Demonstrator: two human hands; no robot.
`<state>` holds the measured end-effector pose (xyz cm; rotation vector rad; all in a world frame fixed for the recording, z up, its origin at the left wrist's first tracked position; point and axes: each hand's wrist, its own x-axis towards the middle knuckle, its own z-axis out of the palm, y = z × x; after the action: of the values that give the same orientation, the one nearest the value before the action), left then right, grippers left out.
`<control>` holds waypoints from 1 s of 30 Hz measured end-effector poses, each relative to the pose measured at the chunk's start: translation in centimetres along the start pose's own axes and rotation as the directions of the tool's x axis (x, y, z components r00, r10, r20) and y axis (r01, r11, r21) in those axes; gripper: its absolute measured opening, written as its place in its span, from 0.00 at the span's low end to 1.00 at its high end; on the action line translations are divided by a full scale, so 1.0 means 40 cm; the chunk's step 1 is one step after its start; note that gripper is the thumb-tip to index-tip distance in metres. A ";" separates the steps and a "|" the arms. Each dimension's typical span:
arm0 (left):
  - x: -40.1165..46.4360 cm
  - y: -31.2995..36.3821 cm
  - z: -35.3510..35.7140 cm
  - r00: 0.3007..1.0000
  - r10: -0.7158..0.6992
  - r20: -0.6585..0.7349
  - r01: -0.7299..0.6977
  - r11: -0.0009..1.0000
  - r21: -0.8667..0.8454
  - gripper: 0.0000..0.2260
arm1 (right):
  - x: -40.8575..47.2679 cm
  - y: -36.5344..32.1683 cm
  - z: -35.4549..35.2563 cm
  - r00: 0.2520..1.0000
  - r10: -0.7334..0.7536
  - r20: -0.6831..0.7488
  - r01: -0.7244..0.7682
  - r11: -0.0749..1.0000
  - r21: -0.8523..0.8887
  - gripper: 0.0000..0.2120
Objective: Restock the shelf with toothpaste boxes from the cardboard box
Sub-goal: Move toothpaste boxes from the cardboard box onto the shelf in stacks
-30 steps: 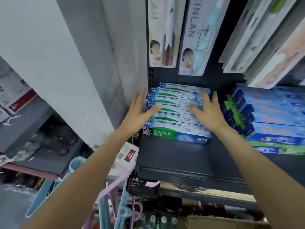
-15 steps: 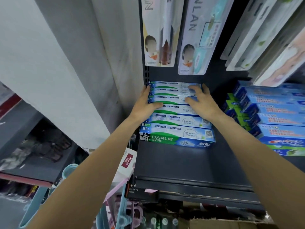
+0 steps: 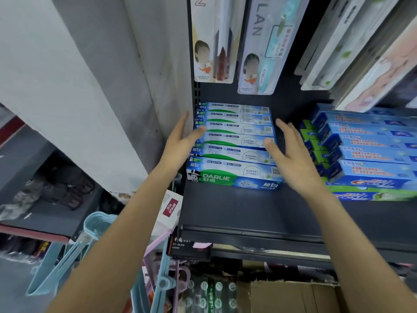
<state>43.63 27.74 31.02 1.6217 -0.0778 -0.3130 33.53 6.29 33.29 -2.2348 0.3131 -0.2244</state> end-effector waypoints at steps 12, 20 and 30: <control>-0.102 -0.038 0.013 0.972 0.093 0.218 -0.114 0.990 0.087 0.37 | 0.000 0.055 0.086 0.987 0.159 0.004 -0.152 0.938 0.310 0.29; -0.089 -0.037 0.013 0.956 0.131 0.261 -0.176 0.972 0.157 0.37 | 0.017 0.048 0.082 0.985 0.159 0.062 -0.170 0.944 0.284 0.27; -0.069 -0.043 0.004 0.939 0.149 0.311 -0.200 0.970 0.139 0.41 | 0.064 0.042 0.064 0.983 0.149 0.104 -0.170 0.956 0.237 0.29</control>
<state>40.72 28.39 29.73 1.7100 -0.4898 -0.4211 36.40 6.38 30.51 -1.9574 0.3958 -0.0755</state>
